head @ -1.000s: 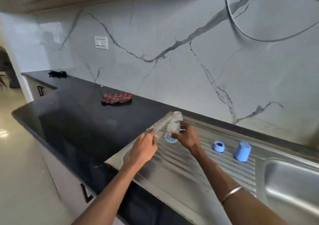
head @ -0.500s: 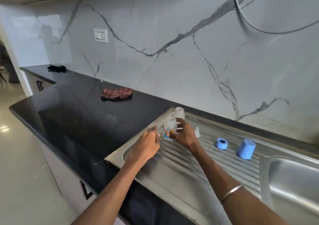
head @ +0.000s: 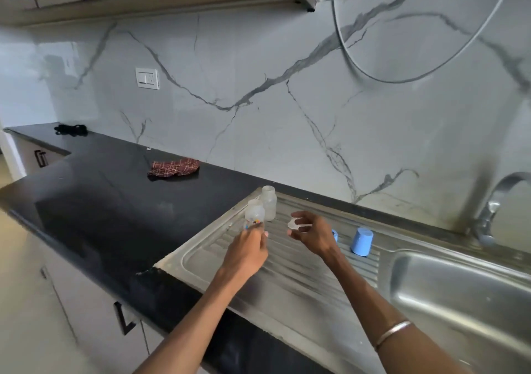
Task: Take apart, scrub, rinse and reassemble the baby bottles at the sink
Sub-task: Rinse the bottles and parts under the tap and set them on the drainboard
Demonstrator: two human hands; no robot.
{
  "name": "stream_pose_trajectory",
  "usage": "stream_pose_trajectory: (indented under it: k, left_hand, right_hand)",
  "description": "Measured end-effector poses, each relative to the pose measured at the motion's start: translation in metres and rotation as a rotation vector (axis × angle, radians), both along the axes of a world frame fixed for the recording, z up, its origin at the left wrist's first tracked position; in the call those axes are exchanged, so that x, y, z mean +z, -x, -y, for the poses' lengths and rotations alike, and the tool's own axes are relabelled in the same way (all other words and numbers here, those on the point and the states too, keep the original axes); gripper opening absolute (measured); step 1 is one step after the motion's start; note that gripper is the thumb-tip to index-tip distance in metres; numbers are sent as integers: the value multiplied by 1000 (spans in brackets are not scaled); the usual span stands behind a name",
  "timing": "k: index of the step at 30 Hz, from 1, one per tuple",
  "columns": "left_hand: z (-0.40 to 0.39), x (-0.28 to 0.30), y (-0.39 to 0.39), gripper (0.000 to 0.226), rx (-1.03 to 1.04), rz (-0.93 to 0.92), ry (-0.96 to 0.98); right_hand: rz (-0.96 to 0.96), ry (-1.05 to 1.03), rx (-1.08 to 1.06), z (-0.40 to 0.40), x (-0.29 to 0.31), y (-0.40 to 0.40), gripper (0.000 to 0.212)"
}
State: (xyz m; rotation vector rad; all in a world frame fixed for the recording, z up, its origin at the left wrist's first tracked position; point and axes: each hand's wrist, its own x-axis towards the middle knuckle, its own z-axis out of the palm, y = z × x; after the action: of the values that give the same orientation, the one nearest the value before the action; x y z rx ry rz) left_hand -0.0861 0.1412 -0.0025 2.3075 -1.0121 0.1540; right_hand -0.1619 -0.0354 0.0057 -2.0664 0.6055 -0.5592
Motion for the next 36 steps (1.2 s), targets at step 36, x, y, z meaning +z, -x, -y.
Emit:
stream_pose_trajectory:
  k: [36]
  left_hand:
    - [283,-52,286,30,-571,-155,-353]
  right_hand:
    - [-840,106,-18,188,-99,330,34]
